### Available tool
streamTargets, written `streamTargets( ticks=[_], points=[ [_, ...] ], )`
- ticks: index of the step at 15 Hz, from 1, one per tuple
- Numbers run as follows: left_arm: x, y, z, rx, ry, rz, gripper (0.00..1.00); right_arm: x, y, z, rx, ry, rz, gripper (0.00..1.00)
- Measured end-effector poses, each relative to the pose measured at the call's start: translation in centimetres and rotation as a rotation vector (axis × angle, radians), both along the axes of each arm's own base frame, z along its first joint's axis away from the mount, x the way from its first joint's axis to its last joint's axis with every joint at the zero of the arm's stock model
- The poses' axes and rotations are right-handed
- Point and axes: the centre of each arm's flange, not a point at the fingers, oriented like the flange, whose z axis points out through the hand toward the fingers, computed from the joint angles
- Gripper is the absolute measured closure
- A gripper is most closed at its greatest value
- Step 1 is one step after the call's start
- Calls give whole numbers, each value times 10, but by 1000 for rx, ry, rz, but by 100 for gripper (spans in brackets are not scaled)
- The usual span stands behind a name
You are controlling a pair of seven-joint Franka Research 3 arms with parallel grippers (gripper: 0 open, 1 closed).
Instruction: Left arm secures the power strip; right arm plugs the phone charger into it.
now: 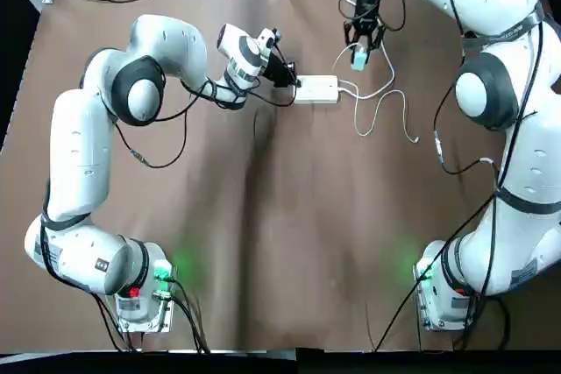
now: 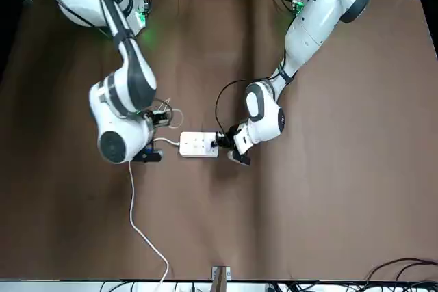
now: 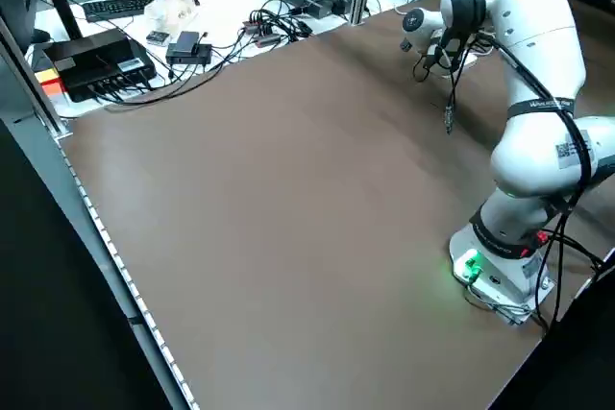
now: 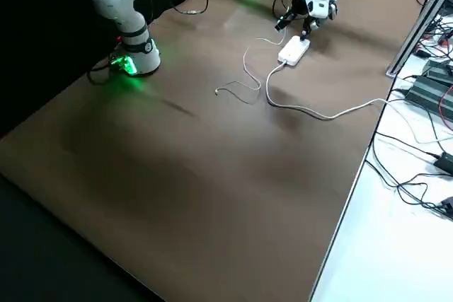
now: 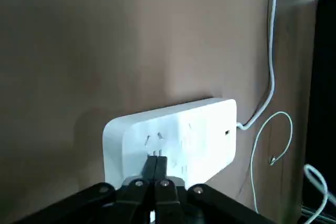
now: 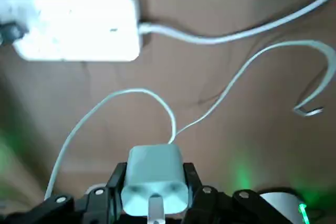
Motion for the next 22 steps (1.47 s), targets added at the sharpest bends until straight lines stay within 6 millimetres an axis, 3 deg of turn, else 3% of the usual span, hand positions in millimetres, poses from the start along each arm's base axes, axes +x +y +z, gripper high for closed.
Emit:
streamTargets(
  ticks=[4,6,11,19,22],
  points=[
    [0,0,0,0,0,0,99,-11,40,-21,53,-25,2,52],
    [0,0,0,0,0,0,99,-11,51,-37,56,-41,-2,52],
    [0,0,0,0,0,0,99,-11,58,-77,29,-16,-36,52],
    [0,0,0,0,0,0,99,15,70,-94,30,-80,-124,52],
    [0,0,0,0,0,0,99,24,75,-109,29,-87,-136,52]
  ],
)
